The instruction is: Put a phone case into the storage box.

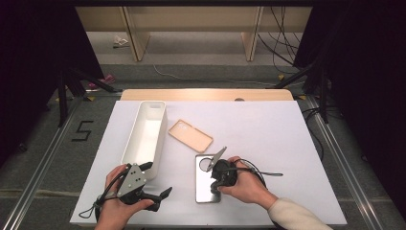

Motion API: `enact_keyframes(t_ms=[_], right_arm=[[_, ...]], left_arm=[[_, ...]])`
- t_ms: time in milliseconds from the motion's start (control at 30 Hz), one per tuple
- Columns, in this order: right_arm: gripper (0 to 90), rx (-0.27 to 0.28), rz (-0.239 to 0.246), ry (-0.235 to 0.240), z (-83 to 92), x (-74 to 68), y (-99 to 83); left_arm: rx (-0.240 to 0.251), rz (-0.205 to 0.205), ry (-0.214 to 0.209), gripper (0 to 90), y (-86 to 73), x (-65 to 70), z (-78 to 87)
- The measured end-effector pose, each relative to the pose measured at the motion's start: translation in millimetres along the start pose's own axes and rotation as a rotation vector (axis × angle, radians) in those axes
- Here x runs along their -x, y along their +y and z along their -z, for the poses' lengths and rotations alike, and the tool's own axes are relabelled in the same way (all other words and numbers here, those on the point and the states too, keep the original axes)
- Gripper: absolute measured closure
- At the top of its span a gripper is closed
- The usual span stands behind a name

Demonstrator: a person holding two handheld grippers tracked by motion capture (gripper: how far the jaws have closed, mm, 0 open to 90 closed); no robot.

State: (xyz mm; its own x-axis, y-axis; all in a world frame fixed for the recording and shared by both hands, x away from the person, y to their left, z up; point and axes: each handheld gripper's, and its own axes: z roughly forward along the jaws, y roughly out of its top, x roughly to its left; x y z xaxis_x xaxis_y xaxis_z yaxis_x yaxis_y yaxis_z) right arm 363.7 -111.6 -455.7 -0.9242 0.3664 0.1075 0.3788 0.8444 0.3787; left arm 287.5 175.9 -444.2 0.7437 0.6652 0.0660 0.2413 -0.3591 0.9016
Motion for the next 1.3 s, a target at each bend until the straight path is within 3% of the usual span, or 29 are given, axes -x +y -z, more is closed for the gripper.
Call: enact_keyframes(t_ms=[133, 267, 367, 500, 733, 1100, 1300], right_arm=[[70.8, 0.007, 0.062, -0.040, 6.9, -4.9, 4.2], [53.9, -0.004, 0.135, -0.049, 15.2, -9.8, 8.4], [42.9, -0.041, 0.199, -0.054, 17.3, -13.7, 9.8], [35.6, -0.086, 0.246, -0.054, 14.8, -20.0, 11.3], [32.8, -0.154, 0.323, -0.075, 5.8, -34.2, 16.4], [37.8, -0.221, 0.380, -0.104, -8.6, -43.8, 20.1], [42.0, -0.231, 0.395, -0.110, -11.8, -45.8, 22.0]], left_arm=[[-0.002, 0.003, -0.005, 1.2, 0.2, 0.2, -0.1], [-0.004, 0.007, -0.011, 1.3, -0.1, 0.8, -1.1], [-0.008, 0.005, -0.010, 1.3, 0.0, 1.0, -1.3], [-0.009, 0.005, -0.008, 1.3, -0.2, 0.8, -1.5], [-0.008, 0.004, -0.009, 1.3, 0.1, 0.8, -1.5], [-0.008, 0.003, -0.010, 1.3, 0.2, 0.9, -1.8], [-0.008, 0.003, -0.012, 1.3, 0.2, 1.2, -2.1]])
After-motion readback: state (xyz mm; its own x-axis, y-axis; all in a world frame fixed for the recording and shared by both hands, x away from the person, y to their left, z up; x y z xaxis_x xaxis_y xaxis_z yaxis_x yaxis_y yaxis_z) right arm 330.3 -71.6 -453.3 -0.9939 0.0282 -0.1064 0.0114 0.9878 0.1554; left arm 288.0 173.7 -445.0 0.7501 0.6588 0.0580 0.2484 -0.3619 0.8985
